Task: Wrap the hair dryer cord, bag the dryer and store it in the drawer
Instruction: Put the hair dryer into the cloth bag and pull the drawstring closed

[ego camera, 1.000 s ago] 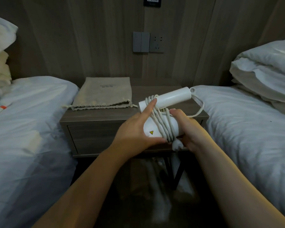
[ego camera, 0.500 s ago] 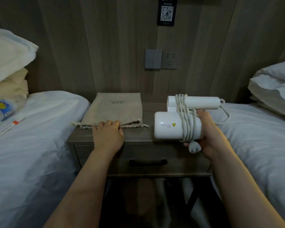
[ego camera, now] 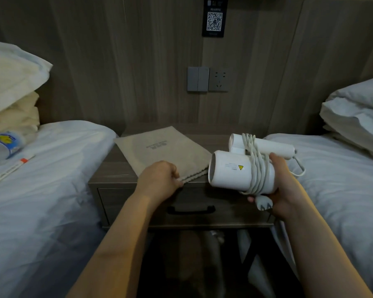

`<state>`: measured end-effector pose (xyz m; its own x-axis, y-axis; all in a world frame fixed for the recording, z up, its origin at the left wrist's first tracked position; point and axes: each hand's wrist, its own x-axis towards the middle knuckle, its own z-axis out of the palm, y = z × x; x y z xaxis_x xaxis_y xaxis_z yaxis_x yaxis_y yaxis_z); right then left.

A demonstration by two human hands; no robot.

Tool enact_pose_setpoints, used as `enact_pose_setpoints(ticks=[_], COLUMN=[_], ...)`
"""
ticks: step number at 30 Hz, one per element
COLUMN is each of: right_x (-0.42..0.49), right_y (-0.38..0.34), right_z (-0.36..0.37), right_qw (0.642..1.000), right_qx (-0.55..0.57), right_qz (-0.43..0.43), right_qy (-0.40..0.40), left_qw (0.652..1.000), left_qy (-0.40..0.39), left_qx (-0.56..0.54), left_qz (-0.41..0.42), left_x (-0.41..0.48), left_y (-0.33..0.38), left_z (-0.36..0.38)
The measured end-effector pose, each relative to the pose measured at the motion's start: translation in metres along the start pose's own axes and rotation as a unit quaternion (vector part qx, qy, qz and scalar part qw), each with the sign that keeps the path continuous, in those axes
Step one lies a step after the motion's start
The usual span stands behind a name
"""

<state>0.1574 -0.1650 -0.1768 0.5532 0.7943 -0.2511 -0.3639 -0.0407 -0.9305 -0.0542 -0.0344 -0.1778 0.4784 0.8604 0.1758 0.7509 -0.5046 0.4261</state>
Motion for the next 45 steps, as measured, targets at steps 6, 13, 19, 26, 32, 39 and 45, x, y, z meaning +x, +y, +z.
enact_pose_setpoints(ticks=[6, 13, 19, 26, 32, 39, 45], right_x=[-0.004, -0.002, 0.006, 0.013, 0.02, 0.012, 0.013], right_y=[0.001, 0.007, 0.007, 0.003, 0.003, 0.004, 0.003], right_z=[-0.001, 0.01, 0.013, 0.018, 0.024, 0.032, 0.04], right_qw=[0.997, 0.984, 0.985, 0.995, 0.997, 0.998, 0.99], right_qx=[-0.004, -0.114, -0.147, -0.083, -0.018, -0.046, -0.116], right_qz=[0.012, 0.119, 0.079, 0.036, 0.049, 0.037, 0.046], right_qy=[-0.071, -0.074, -0.054, 0.029, 0.065, 0.037, 0.064], left_qw=[0.975, 0.97, 0.967, 0.977, 0.973, 0.95, 0.965], left_qy=[0.128, 0.114, 0.099, 0.021, 0.027, 0.145, 0.197], left_qx=[-0.176, -0.212, -0.233, -0.205, -0.223, -0.275, -0.147], left_qz=[-0.041, -0.029, 0.019, 0.051, 0.048, 0.009, 0.091], left_x=[-0.003, 0.015, 0.009, 0.007, 0.004, 0.004, 0.013], left_y=[0.009, 0.017, 0.029, 0.028, 0.033, 0.043, 0.058], left_z=[0.003, -0.013, -0.013, -0.02, -0.013, -0.008, 0.0])
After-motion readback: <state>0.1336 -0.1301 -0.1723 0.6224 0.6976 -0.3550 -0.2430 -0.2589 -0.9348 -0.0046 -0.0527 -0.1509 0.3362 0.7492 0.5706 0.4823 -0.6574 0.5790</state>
